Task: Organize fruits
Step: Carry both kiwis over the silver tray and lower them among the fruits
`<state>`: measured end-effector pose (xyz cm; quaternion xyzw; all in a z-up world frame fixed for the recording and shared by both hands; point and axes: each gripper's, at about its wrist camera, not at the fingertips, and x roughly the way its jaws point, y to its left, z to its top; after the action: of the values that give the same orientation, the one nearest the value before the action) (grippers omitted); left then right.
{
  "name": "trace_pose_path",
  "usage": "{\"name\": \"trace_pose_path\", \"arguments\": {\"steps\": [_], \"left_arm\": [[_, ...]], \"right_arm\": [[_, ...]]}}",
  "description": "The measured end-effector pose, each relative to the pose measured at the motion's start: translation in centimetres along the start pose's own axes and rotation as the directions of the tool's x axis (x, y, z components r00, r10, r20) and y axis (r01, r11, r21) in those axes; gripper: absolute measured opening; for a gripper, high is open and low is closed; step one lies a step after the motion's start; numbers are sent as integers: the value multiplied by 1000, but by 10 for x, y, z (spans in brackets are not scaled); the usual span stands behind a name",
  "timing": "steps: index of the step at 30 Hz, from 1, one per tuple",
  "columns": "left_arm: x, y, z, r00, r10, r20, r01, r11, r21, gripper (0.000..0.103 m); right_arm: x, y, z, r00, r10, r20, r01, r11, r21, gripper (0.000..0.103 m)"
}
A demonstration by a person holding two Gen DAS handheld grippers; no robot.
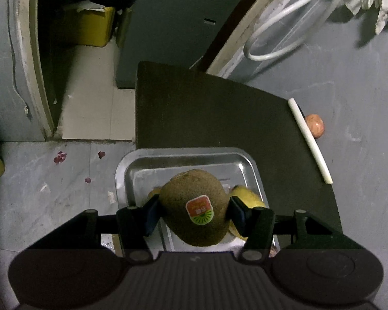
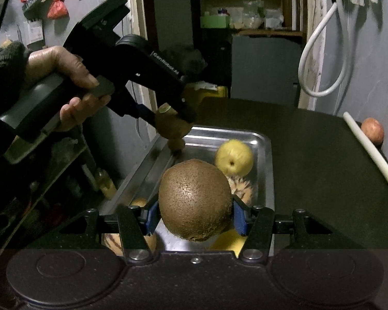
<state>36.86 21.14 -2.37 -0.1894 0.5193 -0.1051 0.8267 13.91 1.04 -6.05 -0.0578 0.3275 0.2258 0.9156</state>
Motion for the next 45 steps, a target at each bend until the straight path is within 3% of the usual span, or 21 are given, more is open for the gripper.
{"name": "trace_pose_path", "arguments": {"steps": [22, 45], "left_arm": [[43, -10, -2, 994, 38, -105, -27, 994, 109, 61], [50, 5, 1, 992, 28, -124, -20, 997, 73, 61]], "right_arm": [[48, 11, 15, 976, -59, -210, 77, 994, 79, 57], [76, 19, 20, 957, -77, -281, 99, 993, 67, 57]]}}
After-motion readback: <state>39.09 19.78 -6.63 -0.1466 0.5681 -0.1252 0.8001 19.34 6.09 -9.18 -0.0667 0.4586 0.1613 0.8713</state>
